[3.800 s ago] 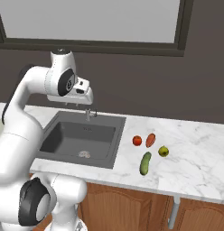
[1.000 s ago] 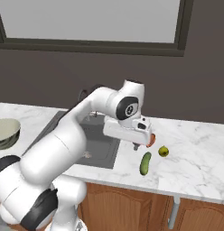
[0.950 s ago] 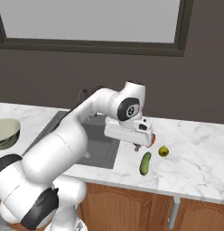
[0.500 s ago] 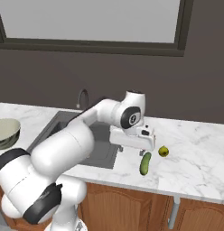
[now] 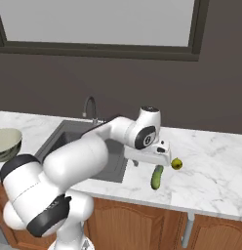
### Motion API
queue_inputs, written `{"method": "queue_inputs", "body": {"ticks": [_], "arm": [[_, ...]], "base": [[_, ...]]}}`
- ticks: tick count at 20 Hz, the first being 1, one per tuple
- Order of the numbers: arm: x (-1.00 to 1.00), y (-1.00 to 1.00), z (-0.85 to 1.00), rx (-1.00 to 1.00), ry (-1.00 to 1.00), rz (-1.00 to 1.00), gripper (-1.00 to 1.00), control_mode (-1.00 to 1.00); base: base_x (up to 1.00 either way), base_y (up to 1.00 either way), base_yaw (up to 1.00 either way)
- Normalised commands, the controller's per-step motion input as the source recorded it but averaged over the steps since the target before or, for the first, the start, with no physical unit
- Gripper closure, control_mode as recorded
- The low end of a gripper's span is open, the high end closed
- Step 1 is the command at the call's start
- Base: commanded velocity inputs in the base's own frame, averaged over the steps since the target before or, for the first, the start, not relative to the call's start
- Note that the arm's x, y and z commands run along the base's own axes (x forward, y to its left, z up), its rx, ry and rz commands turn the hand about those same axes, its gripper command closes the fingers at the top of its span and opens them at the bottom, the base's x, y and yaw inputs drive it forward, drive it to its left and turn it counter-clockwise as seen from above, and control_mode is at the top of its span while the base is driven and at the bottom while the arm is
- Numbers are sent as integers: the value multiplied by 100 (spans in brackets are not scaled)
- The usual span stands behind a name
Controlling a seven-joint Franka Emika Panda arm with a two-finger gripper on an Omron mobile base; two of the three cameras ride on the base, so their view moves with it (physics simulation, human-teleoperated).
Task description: There is a mixed pile of frozen fruits and vegetables on the counter. Locate all the frozen vegetables and place the items in a bowl on the counter. Take all the frozen fruits and defrost them in a running sink.
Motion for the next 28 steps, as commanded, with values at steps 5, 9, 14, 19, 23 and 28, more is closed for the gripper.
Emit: {"method": "queue_inputs", "body": {"ticks": [5,9,14,19,23,28], "arm": [[34,-18,-21,0,-3,0,-100,-100],[27,-38,-27,0,0,0,-100,-100],[24,-30,-29,0,1,0,-100,-100],[26,-3,-30,0,0,0,-100,-100],[17,-1,-35,0,1,0,-100,-100],[13,-13,-46,0,1,0,-100,-100]], "base": [[0,0,0],[0,0,0],[0,0,0],[0,0,0],[0,0,0],[0,0,0]]}}
